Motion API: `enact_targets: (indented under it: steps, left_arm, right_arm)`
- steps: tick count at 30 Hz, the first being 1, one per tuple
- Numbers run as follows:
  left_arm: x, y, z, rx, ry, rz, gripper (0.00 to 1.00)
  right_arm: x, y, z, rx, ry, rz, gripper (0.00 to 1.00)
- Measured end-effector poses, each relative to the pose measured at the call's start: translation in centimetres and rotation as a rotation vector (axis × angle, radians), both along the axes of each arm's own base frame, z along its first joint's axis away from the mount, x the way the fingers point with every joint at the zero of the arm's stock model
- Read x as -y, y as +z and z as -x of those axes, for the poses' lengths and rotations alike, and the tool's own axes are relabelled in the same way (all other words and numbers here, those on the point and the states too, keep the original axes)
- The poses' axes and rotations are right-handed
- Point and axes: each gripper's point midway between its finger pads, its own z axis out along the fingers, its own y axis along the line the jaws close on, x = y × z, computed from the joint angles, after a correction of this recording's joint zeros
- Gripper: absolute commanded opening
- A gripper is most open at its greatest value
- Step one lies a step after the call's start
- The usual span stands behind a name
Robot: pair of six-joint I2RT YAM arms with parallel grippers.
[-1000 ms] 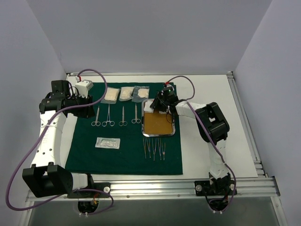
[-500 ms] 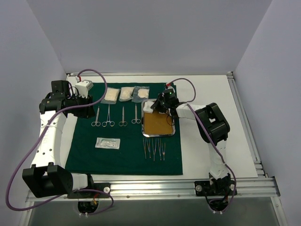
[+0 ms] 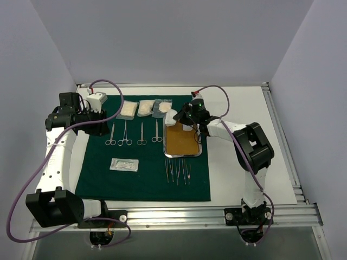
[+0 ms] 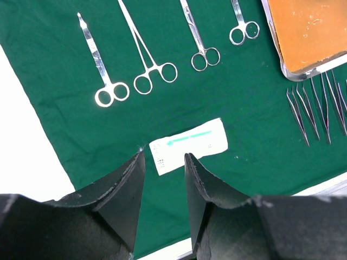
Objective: Open and lay out the surgical kit
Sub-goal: Place the medical item in the surgical kit.
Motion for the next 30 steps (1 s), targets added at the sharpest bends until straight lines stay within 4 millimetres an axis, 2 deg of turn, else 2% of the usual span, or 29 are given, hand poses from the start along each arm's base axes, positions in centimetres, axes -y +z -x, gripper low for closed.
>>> enact_targets:
  steps: [5, 8, 10, 13, 16, 18, 21, 24, 27, 30]
  left_arm:
    - [-0.1, 0.0, 0.0, 0.0, 0.003, -0.007, 0.45]
    - [-0.4, -0.1, 0.0, 0.001, 0.012, -0.022, 0.45]
    - [-0.7, -0.1, -0.1, 0.0, 0.019, -0.027, 0.45]
    - [-1.0, -0.3, 0.0, -0.005, 0.029, -0.033, 0.44]
    - [-1.3, -0.8, 0.4, -0.019, 0.033, -0.043, 0.45]
    - [-1.5, -1.1, 0.5, -0.025, 0.031, -0.053, 0.45]
    - [-1.8, -1.3, 0.9, -0.032, 0.03, -0.069, 0.45]
    - [-2.1, -1.1, 1.1, -0.023, 0.029, -0.092, 0.45]
    - [-2.4, -0.8, 1.2, -0.011, 0.03, -0.107, 0.45]
    - [-2.6, -0.7, 1.3, -0.003, 0.03, -0.121, 0.45]
  right_arm:
    - [-0.5, 0.0, 0.8, 0.0, 0.012, 0.005, 0.0]
    - [-1.2, 0.4, 2.5, 0.002, 0.029, 0.012, 0.0]
    - [-2.5, 1.6, 4.3, 0.021, 0.058, 0.009, 0.0]
    - [-5.7, 4.4, 8.5, 0.067, 0.126, -0.023, 0.0]
    - [-9.5, 6.6, 14.9, 0.098, 0.211, -0.095, 0.0]
    - [-11.7, 6.7, 18.9, 0.088, 0.263, -0.138, 0.0]
    - [-14.7, 4.7, 24.4, 0.041, 0.323, -0.164, 0.0]
    - [-16.8, 1.5, 28.3, -0.022, 0.345, -0.185, 0.0]
    - [-17.0, -2.3, 30.1, -0.086, 0.324, -0.174, 0.0]
    - [-17.4, -4.7, 30.4, -0.132, 0.289, -0.192, 0.0]
